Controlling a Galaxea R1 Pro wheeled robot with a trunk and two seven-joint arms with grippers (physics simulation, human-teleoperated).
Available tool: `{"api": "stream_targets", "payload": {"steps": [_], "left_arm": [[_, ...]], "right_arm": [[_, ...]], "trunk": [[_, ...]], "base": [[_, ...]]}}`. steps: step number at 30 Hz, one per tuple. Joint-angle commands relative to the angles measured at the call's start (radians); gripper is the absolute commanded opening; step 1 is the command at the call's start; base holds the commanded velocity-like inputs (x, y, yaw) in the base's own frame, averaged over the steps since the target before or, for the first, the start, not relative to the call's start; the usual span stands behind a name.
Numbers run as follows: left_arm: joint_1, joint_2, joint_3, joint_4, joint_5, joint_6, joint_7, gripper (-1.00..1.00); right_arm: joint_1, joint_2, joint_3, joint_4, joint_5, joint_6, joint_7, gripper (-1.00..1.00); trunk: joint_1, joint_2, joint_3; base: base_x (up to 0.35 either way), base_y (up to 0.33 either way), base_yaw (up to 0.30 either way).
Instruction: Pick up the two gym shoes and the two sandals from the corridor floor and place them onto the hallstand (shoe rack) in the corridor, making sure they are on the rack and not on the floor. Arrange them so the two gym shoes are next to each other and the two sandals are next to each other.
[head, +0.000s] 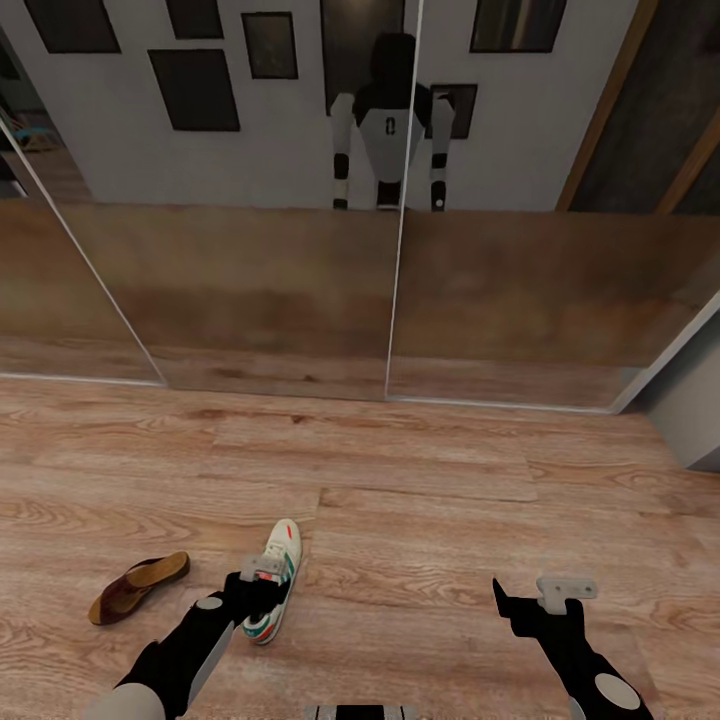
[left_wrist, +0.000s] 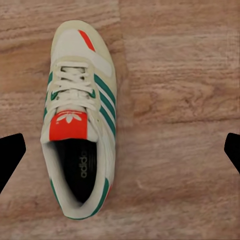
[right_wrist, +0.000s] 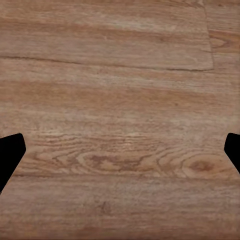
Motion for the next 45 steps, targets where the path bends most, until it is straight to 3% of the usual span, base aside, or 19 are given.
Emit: {"api": "stream_targets", "payload": {"steps": [1, 6, 11, 14, 22, 36, 45], "left_arm": [[0.000, 0.001, -0.003, -0.002, 0.001, 0.006, 0.000, 1.00], [0.000, 0.009, 0.000, -0.002, 0.006, 0.005, 0.003, 1.00], [0.000, 0.040, 0.007, -0.013, 0.014, 0.007, 0.003, 1.00], [0.002, 0.055, 0.038, -0.044, 0.016, 0.008, -0.004, 1.00], [0.002, 0.060, 0.064, -0.060, 0.018, 0.008, -0.006, 1.00], [0.001, 0.059, 0.070, -0.064, 0.018, 0.008, -0.007, 1.00], [0.001, 0.059, 0.070, -0.064, 0.018, 0.008, -0.007, 1.00]], "right_arm": [[0.000, 0.000, 0.000, -0.002, -0.003, 0.005, 0.000, 1.00], [0.000, 0.000, 0.000, -0.002, -0.003, 0.005, 0.000, 1.00], [-0.001, 0.000, 0.000, -0.002, -0.003, 0.005, 0.000, 1.00], [-0.001, 0.000, 0.000, -0.002, -0.003, 0.005, 0.000, 1.00], [-0.001, 0.000, 0.001, -0.002, -0.003, 0.005, 0.000, 1.00], [-0.001, 0.000, 0.000, -0.002, -0.003, 0.005, 0.000, 1.00], [0.000, 0.000, 0.000, -0.002, -0.003, 0.005, 0.000, 1.00]], "trunk": [[0.004, -0.008, -0.006], [0.023, -0.043, -0.029], [0.042, -0.078, -0.053], [0.054, -0.099, -0.067], [0.084, -0.155, -0.105], [0.138, -0.253, -0.171], [0.142, -0.255, -0.220]], "base": [[0.000, 0.000, 0.000], [0.000, 0.000, 0.000], [0.000, 0.000, 0.000], [0.000, 0.000, 0.000], [0.000, 0.000, 0.000], [0.000, 0.000, 0.000], [0.000, 0.000, 0.000]]}}
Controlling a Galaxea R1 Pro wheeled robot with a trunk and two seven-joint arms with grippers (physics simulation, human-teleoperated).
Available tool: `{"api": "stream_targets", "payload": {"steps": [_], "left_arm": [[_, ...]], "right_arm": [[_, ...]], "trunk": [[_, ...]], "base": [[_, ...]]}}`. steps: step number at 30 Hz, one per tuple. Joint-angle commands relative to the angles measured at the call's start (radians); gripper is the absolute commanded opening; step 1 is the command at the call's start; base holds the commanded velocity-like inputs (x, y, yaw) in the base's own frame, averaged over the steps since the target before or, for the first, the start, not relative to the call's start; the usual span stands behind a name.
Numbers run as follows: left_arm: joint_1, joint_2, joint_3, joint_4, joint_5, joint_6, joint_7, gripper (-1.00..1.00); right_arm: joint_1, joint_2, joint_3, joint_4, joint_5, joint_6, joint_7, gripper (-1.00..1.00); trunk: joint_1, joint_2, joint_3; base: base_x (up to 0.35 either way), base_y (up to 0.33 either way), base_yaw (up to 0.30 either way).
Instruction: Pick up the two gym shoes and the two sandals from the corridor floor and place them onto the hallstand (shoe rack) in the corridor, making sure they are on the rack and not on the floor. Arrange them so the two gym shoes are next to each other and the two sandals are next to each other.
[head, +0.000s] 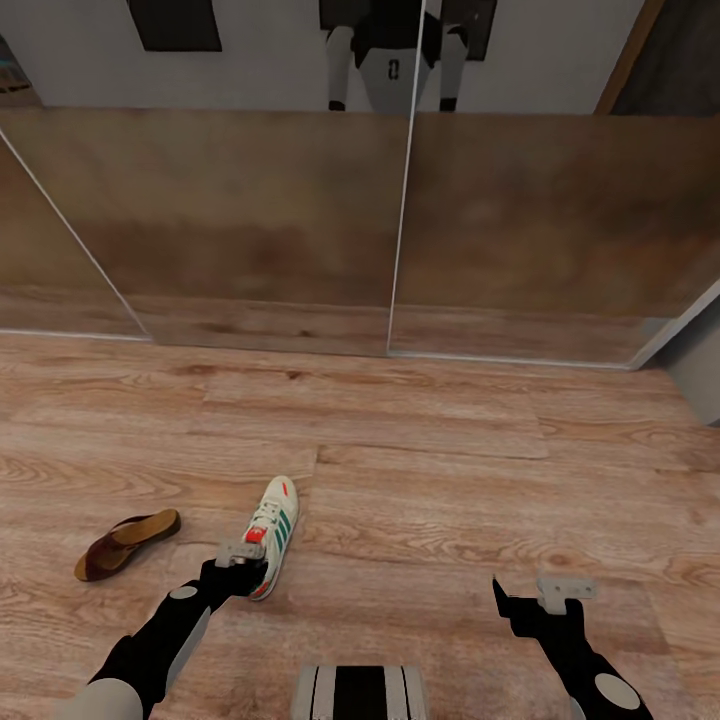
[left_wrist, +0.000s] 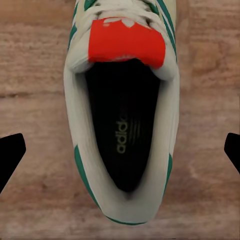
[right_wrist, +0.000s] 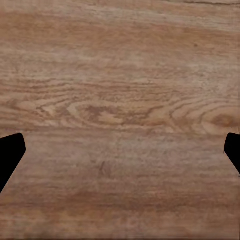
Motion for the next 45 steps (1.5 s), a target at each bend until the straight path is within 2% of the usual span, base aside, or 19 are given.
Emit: {"api": "stream_targets", "payload": {"steps": [1, 10, 15, 30, 38, 45], "left_arm": [[0.000, 0.001, -0.003, -0.002, 0.002, 0.006, -0.001, 1.00], [0.000, 0.001, -0.002, -0.002, 0.002, 0.005, -0.001, 1.00], [0.000, 0.001, -0.003, -0.003, 0.001, 0.005, -0.001, 1.00], [0.000, 0.002, -0.002, -0.003, 0.001, -0.004, -0.002, 1.00], [0.000, 0.002, -0.002, 0.006, -0.001, -0.069, -0.002, 1.00], [0.000, 0.002, -0.002, 0.011, -0.003, -0.092, -0.002, 1.00]], "right_arm": [[0.000, 0.000, 0.000, -0.002, -0.003, 0.005, 0.000, 1.00], [0.000, 0.000, 0.000, -0.002, -0.003, 0.005, 0.000, 1.00], [0.000, 0.000, 0.001, -0.002, -0.003, 0.005, 0.000, 1.00], [0.000, 0.000, 0.000, -0.002, -0.003, 0.005, 0.000, 1.00], [0.000, 0.000, -0.001, -0.002, -0.003, 0.005, 0.000, 1.00], [0.000, -0.002, -0.002, -0.020, -0.003, 0.004, 0.002, 1.00]], "trunk": [[0.000, -0.001, -0.006], [0.004, -0.003, -0.055], [0.004, -0.003, -0.063], [0.004, -0.003, -0.069], [0.004, -0.003, -0.069], [0.004, -0.003, -0.069]], "base": [[0.000, 0.000, 0.000], [0.000, 0.000, 0.000], [0.000, 0.000, 0.000], [0.000, 0.000, 0.000], [0.000, 0.000, 0.000], [0.000, 0.000, 0.000]]}}
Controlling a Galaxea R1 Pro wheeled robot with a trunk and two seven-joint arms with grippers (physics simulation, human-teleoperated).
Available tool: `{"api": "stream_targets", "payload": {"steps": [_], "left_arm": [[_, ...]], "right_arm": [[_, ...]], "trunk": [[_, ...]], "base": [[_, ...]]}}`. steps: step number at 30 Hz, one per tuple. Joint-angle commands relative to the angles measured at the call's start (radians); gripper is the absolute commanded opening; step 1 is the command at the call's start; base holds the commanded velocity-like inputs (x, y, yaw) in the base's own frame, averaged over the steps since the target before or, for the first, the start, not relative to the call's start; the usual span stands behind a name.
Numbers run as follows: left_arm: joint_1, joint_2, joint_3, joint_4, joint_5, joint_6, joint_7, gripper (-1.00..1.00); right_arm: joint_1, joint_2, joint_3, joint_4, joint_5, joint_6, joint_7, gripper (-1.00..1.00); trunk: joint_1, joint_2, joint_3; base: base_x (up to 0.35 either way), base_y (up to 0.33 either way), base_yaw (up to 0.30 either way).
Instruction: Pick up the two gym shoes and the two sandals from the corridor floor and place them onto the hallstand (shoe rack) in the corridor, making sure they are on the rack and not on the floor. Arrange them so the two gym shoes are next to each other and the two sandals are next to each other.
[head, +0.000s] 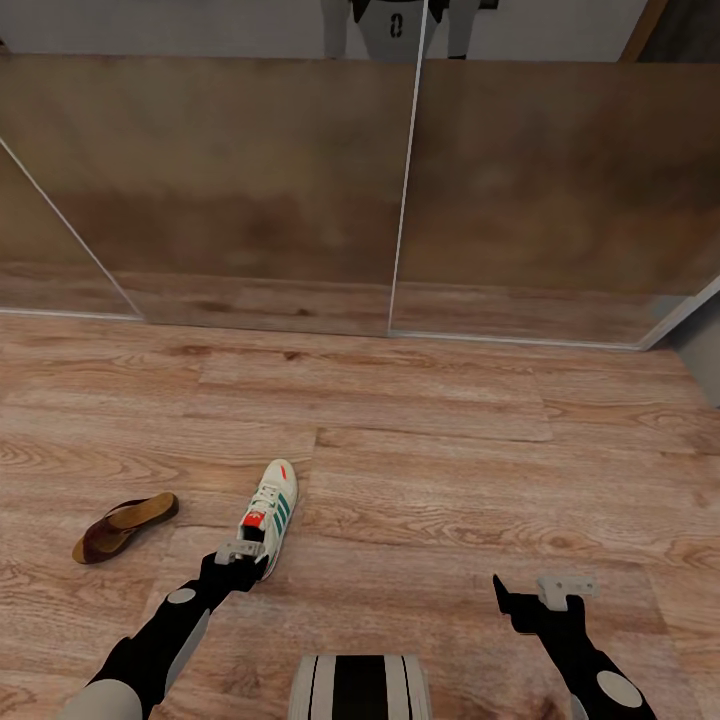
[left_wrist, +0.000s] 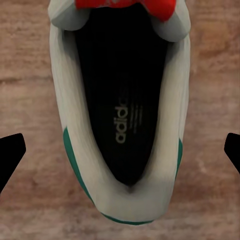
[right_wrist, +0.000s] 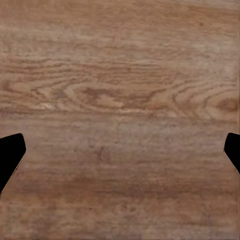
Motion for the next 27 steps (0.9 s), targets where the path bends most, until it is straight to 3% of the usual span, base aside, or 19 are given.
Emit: {"api": "stream_targets", "payload": {"steps": [1, 9, 21, 27], "left_arm": [[0.000, 0.001, -0.003, -0.001, 0.001, 0.003, -0.001, 1.00], [0.000, 0.001, -0.003, 0.000, 0.000, 0.000, 0.000, 1.00], [0.000, 0.001, -0.002, 0.001, -0.003, -0.001, 0.001, 1.00], [0.000, 0.001, -0.003, 0.001, -0.001, -0.001, 0.001, 1.00]], "right_arm": [[0.000, -0.001, -0.001, -0.008, -0.003, 0.005, 0.000, 1.00], [-0.009, -0.012, -0.049, -0.066, -0.005, 0.006, 0.003, 1.00], [-0.084, -0.016, -0.054, -0.072, -0.006, 0.008, 0.003, 1.00], [-0.091, -0.015, -0.053, -0.060, -0.006, 0.007, 0.003, 1.00]], "trunk": [[0.000, 0.000, -0.001], [0.000, 0.000, -0.001], [0.000, 0.000, -0.001], [0.003, -0.002, -0.024]], "base": [[0.000, 0.000, 0.000], [0.000, 0.000, 0.000], [0.000, 0.000, 0.000], [0.000, 0.000, 0.000]]}}
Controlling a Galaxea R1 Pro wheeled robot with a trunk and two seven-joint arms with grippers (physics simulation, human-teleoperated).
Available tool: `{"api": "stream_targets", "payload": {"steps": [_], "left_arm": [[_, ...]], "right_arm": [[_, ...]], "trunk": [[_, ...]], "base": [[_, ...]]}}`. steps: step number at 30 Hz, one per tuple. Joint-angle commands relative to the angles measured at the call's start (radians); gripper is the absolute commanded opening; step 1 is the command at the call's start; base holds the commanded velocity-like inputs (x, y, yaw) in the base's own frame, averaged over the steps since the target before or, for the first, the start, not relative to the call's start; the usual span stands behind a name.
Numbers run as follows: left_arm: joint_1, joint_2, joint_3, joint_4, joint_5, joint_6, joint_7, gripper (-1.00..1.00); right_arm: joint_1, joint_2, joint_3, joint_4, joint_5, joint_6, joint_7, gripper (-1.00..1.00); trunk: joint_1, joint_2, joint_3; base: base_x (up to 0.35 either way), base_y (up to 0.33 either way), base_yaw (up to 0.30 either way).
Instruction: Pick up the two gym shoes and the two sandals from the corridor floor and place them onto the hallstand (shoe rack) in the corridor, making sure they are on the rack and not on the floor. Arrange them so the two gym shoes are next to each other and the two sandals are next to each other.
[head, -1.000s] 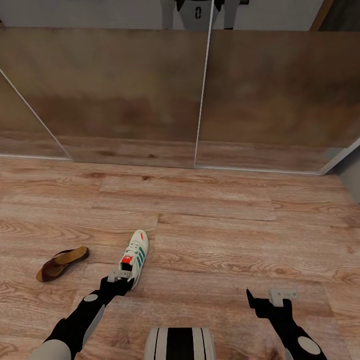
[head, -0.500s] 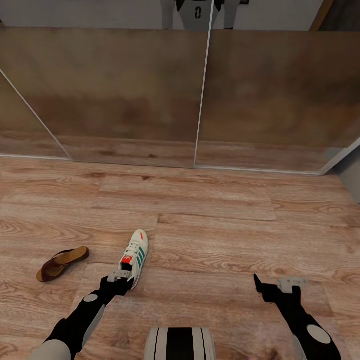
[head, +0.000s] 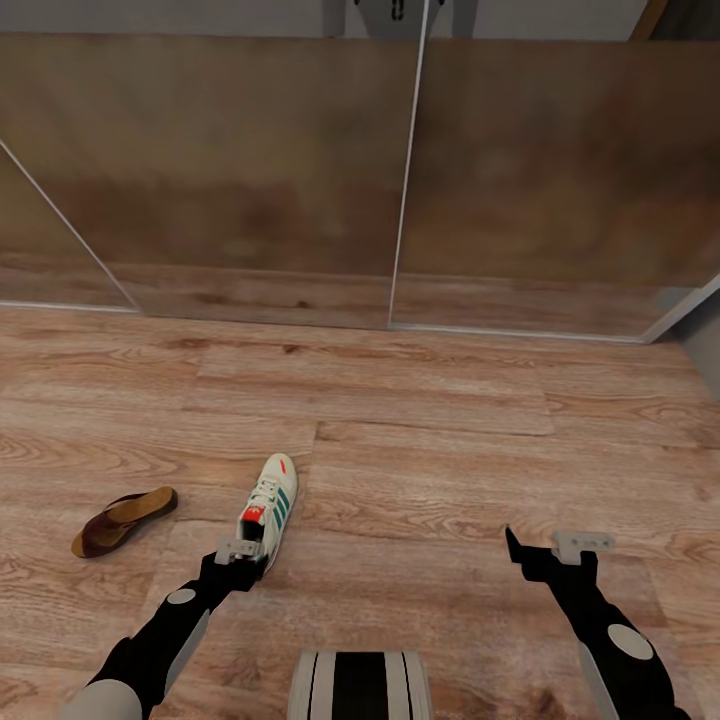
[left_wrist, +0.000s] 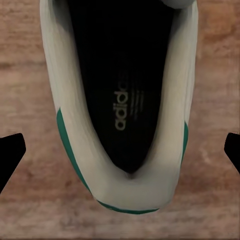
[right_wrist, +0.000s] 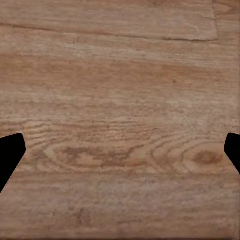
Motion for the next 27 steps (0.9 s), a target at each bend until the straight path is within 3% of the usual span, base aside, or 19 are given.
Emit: {"api": "stream_targets", "payload": {"steps": [1, 11, 16, 27], "left_arm": [[0.000, 0.001, -0.003, -0.001, 0.001, 0.003, -0.001, 1.00], [0.000, 0.000, -0.003, -0.001, 0.000, -0.018, -0.001, 1.00], [0.000, 0.000, -0.003, 0.000, 0.002, -0.028, -0.001, 1.00], [0.000, -0.001, -0.004, 0.000, -0.003, -0.038, -0.001, 1.00]], "right_arm": [[0.000, 0.000, 0.000, -0.001, -0.003, 0.005, 0.001, 1.00], [-0.001, 0.002, 0.003, 0.001, -0.003, 0.004, 0.001, 1.00], [-0.001, 0.003, 0.004, 0.002, -0.002, 0.004, 0.001, 1.00], [-0.001, 0.003, 0.003, 0.001, -0.002, 0.004, 0.001, 1.00]], "trunk": [[0.000, -0.001, -0.005], [0.001, -0.001, -0.012], [0.003, -0.002, -0.032], [0.003, -0.002, -0.032]], "base": [[0.000, 0.000, 0.000], [0.000, 0.000, 0.000], [0.000, 0.000, 0.000], [0.000, 0.000, 0.000]]}}
